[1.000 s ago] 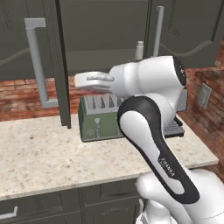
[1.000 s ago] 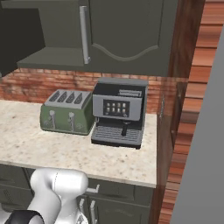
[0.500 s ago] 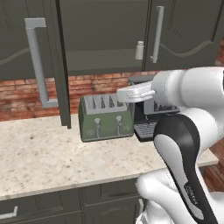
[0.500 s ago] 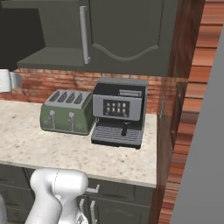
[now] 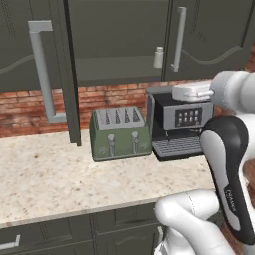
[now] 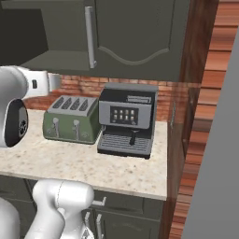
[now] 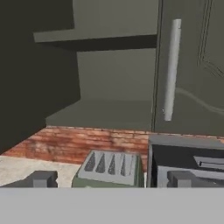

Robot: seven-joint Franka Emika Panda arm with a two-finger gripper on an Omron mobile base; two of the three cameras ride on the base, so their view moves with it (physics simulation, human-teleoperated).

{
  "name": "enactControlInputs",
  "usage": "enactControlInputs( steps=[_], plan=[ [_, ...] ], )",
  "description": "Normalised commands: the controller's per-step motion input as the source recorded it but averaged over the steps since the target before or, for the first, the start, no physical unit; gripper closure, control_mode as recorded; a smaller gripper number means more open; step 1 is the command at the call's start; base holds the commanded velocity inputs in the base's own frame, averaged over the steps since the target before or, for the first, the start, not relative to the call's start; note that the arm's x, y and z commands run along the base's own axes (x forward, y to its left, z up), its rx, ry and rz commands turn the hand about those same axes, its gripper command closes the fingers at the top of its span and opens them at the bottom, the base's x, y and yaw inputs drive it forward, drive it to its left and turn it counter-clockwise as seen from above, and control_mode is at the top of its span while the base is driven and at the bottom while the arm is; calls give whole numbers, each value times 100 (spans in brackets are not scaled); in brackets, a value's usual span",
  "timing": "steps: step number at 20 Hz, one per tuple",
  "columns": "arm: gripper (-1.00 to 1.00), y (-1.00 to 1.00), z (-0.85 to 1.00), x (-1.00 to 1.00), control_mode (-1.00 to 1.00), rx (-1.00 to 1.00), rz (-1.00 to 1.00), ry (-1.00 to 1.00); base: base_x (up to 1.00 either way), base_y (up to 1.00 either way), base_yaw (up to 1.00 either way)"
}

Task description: The dining table condiment station is running low on shaker. Refill the condiment station by opening the cabinet and taking the shaker from the cabinet and placing it on the dining table.

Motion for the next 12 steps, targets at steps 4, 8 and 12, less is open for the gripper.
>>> enactControlInputs(
  steps=[4,8,12],
  plan=[
    [-100,-69,13,36,-100,0,0,-30,0,0,0],
    [-100,-25,11,58,-100,0,0,-25,0,0,0],
    [-100,-4,24,66,-100,0,-1,-13,0,0,0]
  ],
)
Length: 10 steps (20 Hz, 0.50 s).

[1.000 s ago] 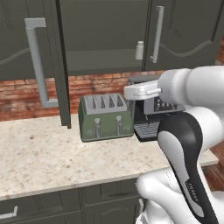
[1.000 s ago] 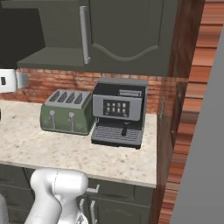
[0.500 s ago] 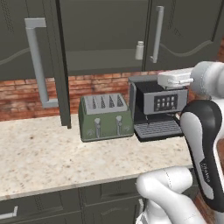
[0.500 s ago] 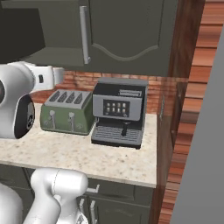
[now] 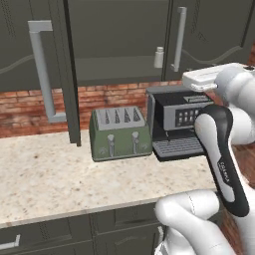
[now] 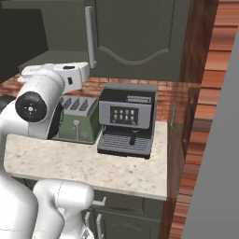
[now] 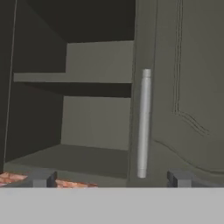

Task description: The dining table condiment station is running low on shaker. Refill the condiment station by opening the cabinet and taking the shaker from the cabinet and placing it on the dining table.

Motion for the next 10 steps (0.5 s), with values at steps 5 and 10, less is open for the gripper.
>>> enactControlInputs(
  steps=[5,10],
  plan=[
    [-100,-1,21,58,-100,0,-4,-7,0,0,0],
    [-100,0,23,44,-100,0,-9,-6,0,0,0]
  ],
)
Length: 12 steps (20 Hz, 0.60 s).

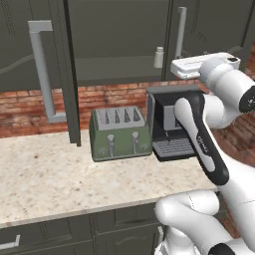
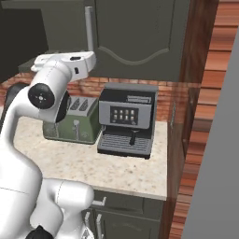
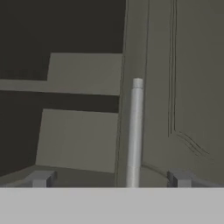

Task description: The dining table condiment station is running low on shaker. Refill the condiment station by opening the cabinet and taking the shaker from the cabinet and placing it on the dining table.

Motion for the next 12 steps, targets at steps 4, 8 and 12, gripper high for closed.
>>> enactControlInputs(
  steps=[4,8,12],
  plan=[
    [-100,-7,27,34,-100,0,-6,-11,0,0,0],
    [-100,-9,30,15,-100,0,-5,-14,0,0,0],
    [-100,-12,26,1,-100,0,-1,-14,0,0,0]
  ],
)
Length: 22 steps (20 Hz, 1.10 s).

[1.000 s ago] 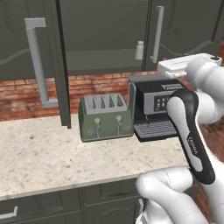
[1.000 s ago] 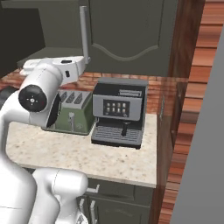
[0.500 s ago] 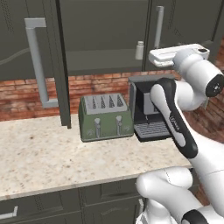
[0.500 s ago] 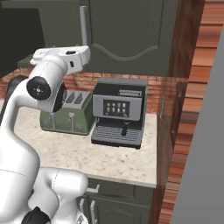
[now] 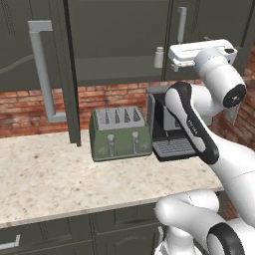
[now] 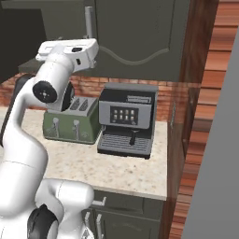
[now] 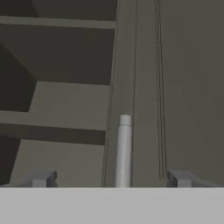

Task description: The dining table condiment station is running low on shaker. Refill the condiment station by opening the cabinet and taking the shaker from the cabinet and placing it on the dining table.

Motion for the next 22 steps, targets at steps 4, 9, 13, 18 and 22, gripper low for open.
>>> enactControlInputs(
  steps=[4,9,13,18,22],
  plan=[
    [-100,-9,6,9,-100,0,0,-1,0,0,0],
    [-100,-23,9,7,-100,1,0,2,0,0,0],
    [-100,-3,1,18,-100,0,0,11,0,0,0],
    [-100,3,0,41,-100,0,0,7,0,0,0],
    [-100,7,0,48,-100,0,0,1,0,0,0]
  ],
)
